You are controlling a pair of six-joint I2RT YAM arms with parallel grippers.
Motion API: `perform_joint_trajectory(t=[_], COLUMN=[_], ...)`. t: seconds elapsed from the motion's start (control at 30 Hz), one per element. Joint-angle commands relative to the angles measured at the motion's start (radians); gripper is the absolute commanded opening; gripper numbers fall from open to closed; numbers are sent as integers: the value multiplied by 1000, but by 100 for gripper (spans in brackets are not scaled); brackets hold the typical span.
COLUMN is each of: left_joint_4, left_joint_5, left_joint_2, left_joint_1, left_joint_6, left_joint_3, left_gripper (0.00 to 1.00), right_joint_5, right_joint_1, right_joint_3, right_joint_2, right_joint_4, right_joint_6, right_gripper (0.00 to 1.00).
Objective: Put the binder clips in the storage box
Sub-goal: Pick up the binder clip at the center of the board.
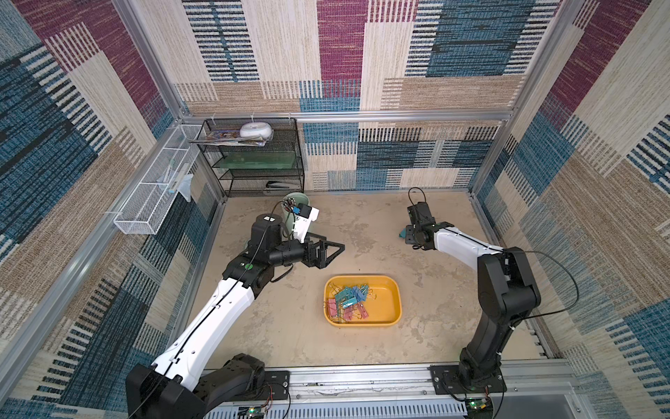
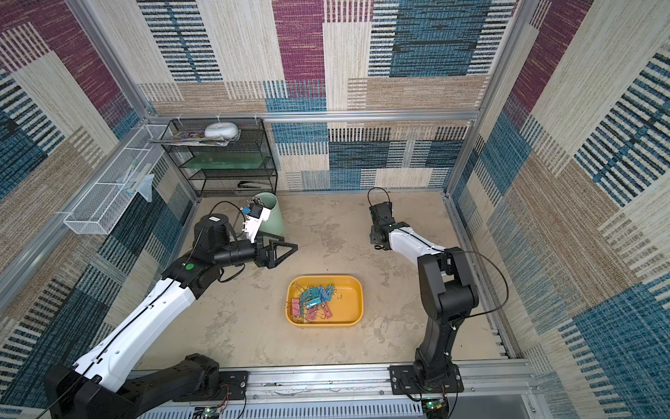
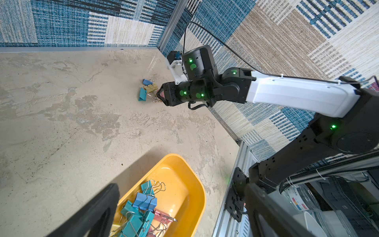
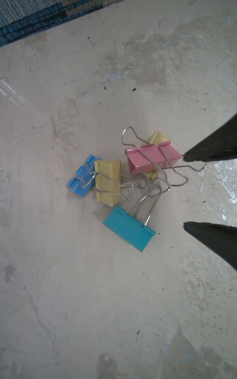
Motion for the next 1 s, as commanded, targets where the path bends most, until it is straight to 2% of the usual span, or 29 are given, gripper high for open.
perform_joint_trajectory(t=[0.0,0.3,0.57,0.73,0.97], left_joint_4=[8,8,9,7,8], left_joint_5=[-4,1,25,30,27], left_joint_2=[2,-1,0,-1,-3], left_joint_1=[1,1,-2,-7,-10], left_joint_6=[17,16,17,21,22], left_joint_3=[3,4,9,10,10], left_gripper=[99,99,99,99,99], right_joint_5=[51,70,102,128,87], right_joint_1=[-5,-14,-15,-15,-15], right_joint_3=[27,42,15,-19,-82], right_joint_2=[32,80,-7,-92,-255], right_joint_4=[-19,-22,-16,-14,-9], right_joint_6=[-31,-35,-34,-38,-21], right_gripper=[45,20,0,0,0])
